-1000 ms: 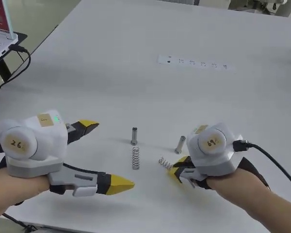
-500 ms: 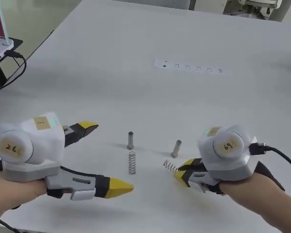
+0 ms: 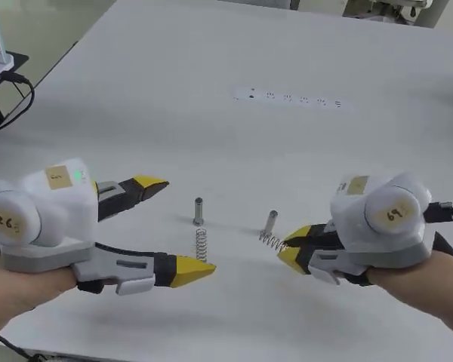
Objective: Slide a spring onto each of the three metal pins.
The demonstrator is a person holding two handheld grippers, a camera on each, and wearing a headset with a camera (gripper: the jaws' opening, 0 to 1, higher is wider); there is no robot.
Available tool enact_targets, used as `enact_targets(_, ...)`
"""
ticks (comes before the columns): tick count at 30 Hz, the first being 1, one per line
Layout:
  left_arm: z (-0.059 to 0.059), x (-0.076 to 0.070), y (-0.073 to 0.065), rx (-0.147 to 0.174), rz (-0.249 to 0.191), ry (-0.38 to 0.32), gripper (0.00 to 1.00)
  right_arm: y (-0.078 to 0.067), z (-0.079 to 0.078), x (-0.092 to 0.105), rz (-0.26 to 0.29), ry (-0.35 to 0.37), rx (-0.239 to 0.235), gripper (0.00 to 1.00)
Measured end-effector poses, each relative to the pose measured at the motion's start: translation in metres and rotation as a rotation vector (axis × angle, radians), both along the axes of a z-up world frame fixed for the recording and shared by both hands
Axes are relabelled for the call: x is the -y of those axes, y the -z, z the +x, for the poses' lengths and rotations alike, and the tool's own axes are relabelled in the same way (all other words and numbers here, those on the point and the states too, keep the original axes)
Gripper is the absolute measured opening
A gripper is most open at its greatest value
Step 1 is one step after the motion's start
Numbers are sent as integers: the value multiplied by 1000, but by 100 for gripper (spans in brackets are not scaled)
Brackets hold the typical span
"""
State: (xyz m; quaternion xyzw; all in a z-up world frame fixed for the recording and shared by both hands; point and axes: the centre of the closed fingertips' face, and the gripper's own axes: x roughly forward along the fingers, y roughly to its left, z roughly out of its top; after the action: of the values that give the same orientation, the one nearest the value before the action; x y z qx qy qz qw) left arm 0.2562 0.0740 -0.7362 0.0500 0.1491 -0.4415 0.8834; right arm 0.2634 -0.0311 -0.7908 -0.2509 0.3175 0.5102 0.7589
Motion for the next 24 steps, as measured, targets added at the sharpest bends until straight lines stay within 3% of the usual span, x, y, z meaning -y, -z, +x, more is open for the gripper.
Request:
enact_targets(7,-15,25,12,-72,8,140,53,-12,-10,-4,-8,-100,49,7)
enact_targets(10,-18,36,14,-82,21,185,48,-20,-14,-10,5,-153,97,7)
enact_targets(14,-16,44,13,-90,12,209,37,-24,-21,-13,4,-187,104,7)
enact_targets(18,-15,53,8,-94,-21,226,36,-26,-25,-14,-10,-228,126,7)
enact_targets(24,-18,64,12,-112,-11,274,27,-30,-26,-15,-8,-248,132,7)
